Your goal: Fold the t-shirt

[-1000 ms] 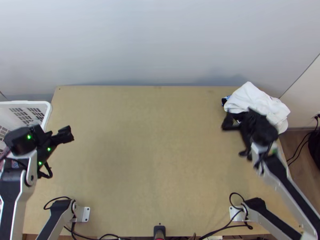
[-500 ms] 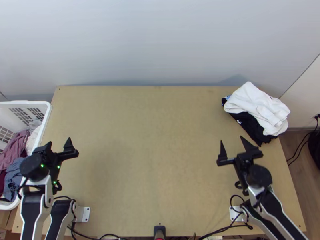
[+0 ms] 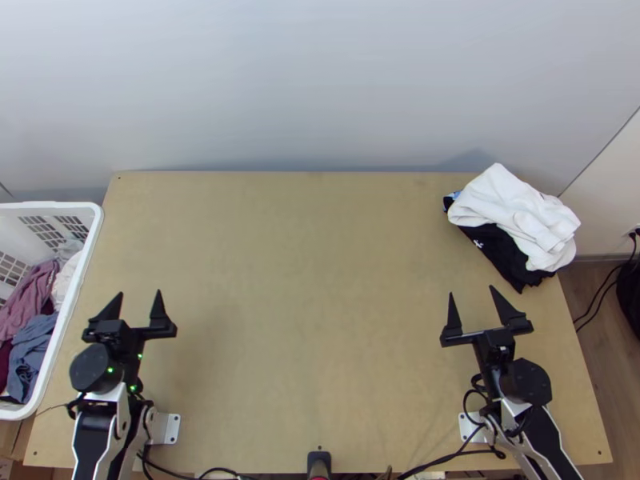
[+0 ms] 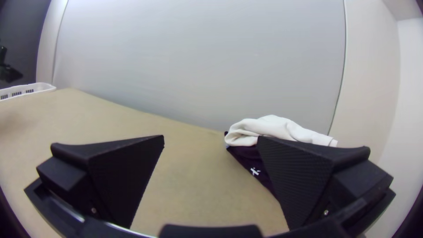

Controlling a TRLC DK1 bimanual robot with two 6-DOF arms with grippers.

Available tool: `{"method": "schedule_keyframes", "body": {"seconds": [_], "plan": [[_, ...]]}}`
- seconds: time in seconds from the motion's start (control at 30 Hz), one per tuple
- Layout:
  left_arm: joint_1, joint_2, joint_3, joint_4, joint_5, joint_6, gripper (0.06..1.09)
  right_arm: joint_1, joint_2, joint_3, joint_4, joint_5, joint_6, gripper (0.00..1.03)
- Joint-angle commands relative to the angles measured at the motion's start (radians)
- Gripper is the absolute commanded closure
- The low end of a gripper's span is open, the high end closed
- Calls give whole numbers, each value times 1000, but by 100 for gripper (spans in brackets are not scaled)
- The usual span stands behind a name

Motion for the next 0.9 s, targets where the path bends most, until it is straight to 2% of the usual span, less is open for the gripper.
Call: {"method": "schedule_keyframes", "body": {"seconds": [0.0, 0.1, 0.17, 0.33, 0.87], "plan": [[-36, -68, -77, -6, -2, 10, 10, -21, -34, -13, -11, -4, 46, 4], [-32, -68, -77, -9, -1, 8, 10, -146, -35, -13, -6, -15, 170, 4], [-30, -68, -77, -9, -1, 8, 10, -211, -35, -13, -9, -15, 207, 4], [-30, -68, -77, -10, -1, 7, 10, -274, -34, -13, -9, -15, 197, 4], [-30, -68, -77, -10, -1, 7, 10, -272, -34, -13, -9, -15, 197, 4]]}}
